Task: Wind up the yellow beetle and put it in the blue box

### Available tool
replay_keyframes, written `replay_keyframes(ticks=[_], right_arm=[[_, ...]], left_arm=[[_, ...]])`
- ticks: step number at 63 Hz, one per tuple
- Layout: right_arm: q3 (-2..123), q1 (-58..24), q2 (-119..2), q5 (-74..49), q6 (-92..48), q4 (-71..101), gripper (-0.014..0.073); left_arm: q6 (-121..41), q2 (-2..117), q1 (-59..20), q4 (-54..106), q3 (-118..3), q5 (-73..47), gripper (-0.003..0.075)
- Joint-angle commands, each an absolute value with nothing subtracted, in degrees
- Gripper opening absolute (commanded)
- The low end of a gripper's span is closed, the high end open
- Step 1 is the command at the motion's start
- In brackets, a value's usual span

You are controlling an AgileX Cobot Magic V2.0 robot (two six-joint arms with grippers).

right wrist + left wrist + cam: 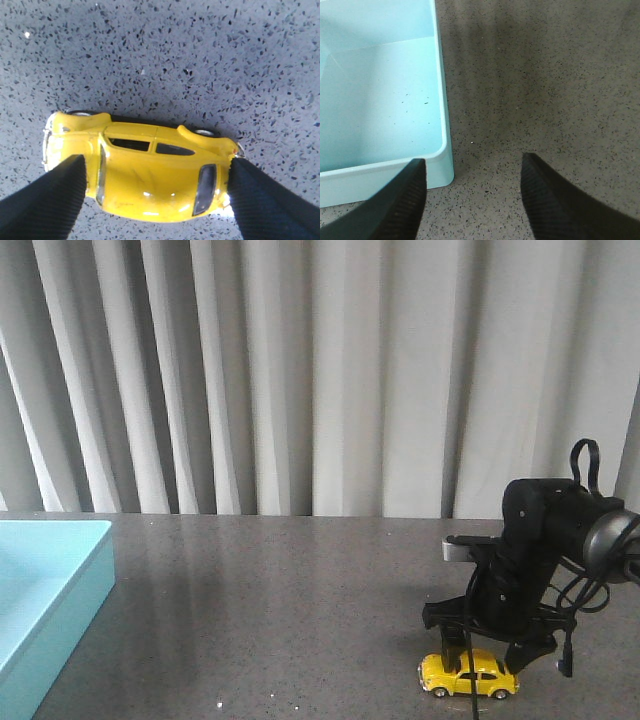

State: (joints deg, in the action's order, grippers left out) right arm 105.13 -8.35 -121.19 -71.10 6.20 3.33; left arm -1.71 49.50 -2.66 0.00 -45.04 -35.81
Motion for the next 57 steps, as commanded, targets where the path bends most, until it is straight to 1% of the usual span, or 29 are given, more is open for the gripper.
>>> replay_keyframes(ticks=[1,34,47,57], right_arm=[[105.66,-6.3,-119.99,-73.38,3.79,1.53,0.0561],[105.48,5.95,-119.99,-73.74,-2.66,-1.58,0.0561],[105.48,10.96,-119.99,-73.74,-9.41,-1.53,0.0561],[105.48,13.79,-119.99,-73.74,-11.54,-1.31,0.0561]], left_arm=[[-1.22,49.22,-2.65,0.0,-46.92,-32.0,0.0419],[-1.22,49.22,-2.65,0.0,-46.92,-32.0,0.0419],[-1.22,49.22,-2.65,0.0,-46.92,-32.0,0.0419],[-1.22,49.22,-2.65,0.0,-46.92,-32.0,0.0419]])
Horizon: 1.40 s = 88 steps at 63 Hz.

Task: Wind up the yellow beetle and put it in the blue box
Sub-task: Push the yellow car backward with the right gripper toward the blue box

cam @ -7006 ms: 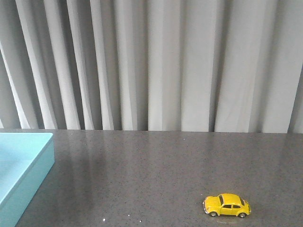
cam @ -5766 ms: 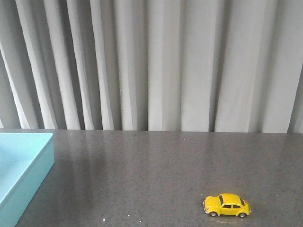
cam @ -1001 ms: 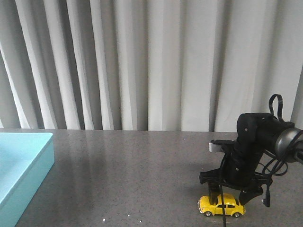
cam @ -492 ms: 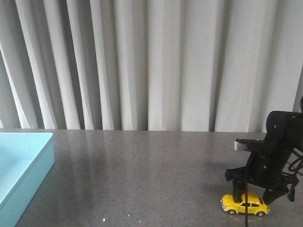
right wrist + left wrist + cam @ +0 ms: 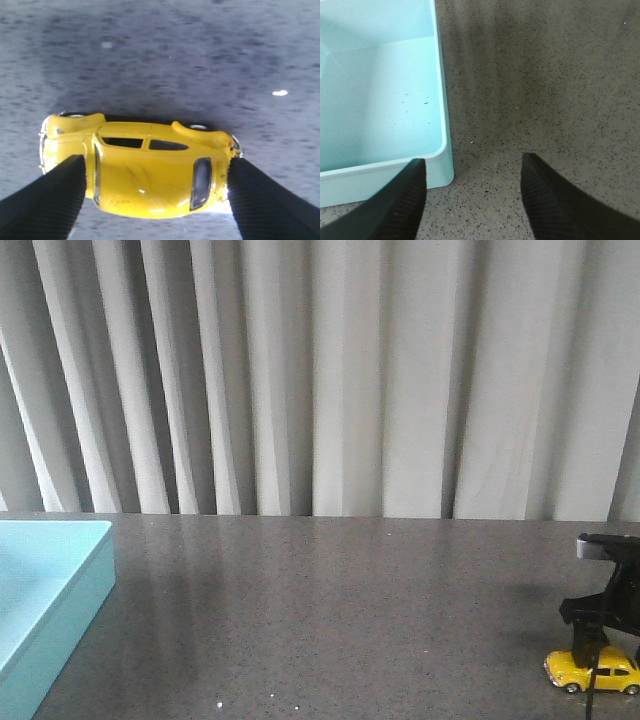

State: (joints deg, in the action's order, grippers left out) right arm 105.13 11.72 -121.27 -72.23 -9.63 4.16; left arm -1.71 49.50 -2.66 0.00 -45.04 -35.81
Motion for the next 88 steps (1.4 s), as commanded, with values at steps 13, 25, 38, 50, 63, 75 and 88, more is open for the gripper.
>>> replay_keyframes(ticks=[13,25,38,50,63,75,88], right_arm=[[105.48,14.53,-119.99,-73.74,-11.75,-1.33,0.0561],[105.58,14.53,-118.15,-73.27,-11.81,1.88,0.0561],[105.6,14.39,-110.98,-71.67,-11.81,6.65,0.0561],[105.47,14.03,-103.21,-71.12,-13.13,12.13,0.0561],[105.47,7.35,-94.67,-68.77,-11.21,9.08,0.0561],[105.47,-2.34,-88.57,-65.88,-5.33,0.65,0.0561],[95.87,-4.33,-80.52,-58.71,-3.55,2.14,0.0561]], left_arm=[[-1.22,49.22,-2.65,0.0,-46.92,-32.0,0.0419],[-1.22,49.22,-2.65,0.0,-46.92,-32.0,0.0419],[-1.22,49.22,-2.65,0.0,-46.92,-32.0,0.0419],[-1.22,49.22,-2.65,0.0,-46.92,-32.0,0.0419],[-1.22,49.22,-2.65,0.0,-46.92,-32.0,0.0419],[-1.22,49.22,-2.65,0.0,-46.92,-32.0,0.0419],[-1.22,49.22,-2.65,0.0,-46.92,-32.0,0.0419]])
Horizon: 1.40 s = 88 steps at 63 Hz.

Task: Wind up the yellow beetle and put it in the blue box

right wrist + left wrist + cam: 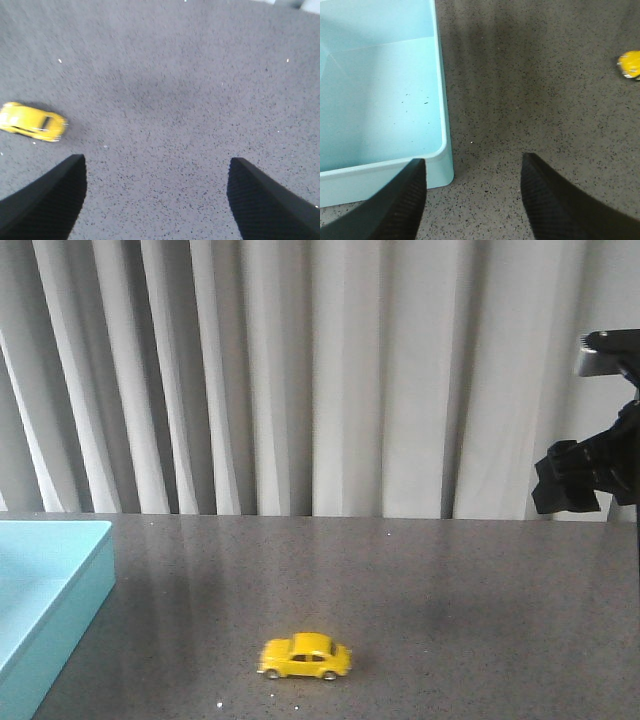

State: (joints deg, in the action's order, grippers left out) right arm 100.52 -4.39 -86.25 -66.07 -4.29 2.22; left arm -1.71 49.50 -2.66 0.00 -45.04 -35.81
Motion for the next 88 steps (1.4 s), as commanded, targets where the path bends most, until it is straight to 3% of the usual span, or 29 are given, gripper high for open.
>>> replay_keyframes(ticks=[1,19,39,88], right_arm=[[94.27,-4.28,-79.66,-57.56,-3.42,2.01,0.0561],[64.34,-4.28,-62.5,-38.81,-3.49,1.44,0.0561],[45.36,-4.28,-46.41,-36.17,-3.55,0.45,0.0561],[41.52,-4.28,-41.35,-35.76,-3.55,0.0,0.0561]], left_arm=[[-1.22,49.22,-2.65,0.0,-46.92,-32.0,0.0419],[-1.22,49.22,-2.65,0.0,-46.92,-32.0,0.0419],[-1.22,49.22,-2.65,0.0,-46.92,-32.0,0.0419],[-2.62,49.45,-2.65,2.02,-46.98,-30.03,0.0419]])
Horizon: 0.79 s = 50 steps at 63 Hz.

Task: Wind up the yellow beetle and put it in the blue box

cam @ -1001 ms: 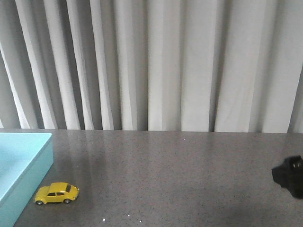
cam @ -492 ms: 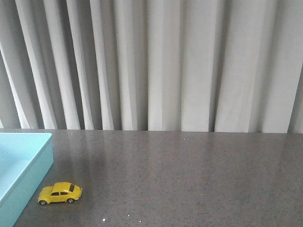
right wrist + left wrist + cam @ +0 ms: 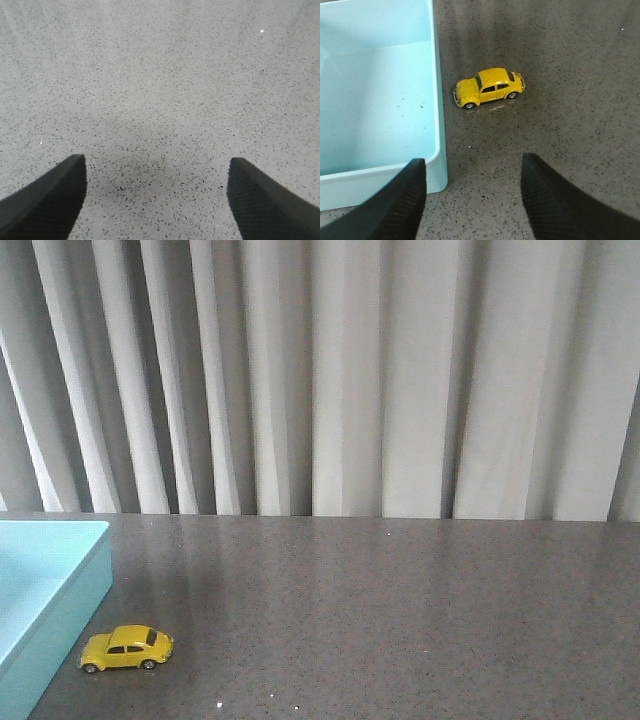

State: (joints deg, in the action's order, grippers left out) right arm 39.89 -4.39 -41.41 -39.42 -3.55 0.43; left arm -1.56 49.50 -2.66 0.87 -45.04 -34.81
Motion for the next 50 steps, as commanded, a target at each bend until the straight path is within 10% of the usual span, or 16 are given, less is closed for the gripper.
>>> replay_keyframes(ticks=[1,50], right_arm=[[41.52,-4.28,-41.35,-35.76,-3.55,0.0,0.0561],[41.52,-4.28,-41.35,-35.76,-3.55,0.0,0.0561]], left_arm=[[-3.22,49.54,-2.65,1.95,-47.05,-30.02,0.0419],[-37.57,90.04,-5.98,2.03,-91.01,-52.29,0.0574]])
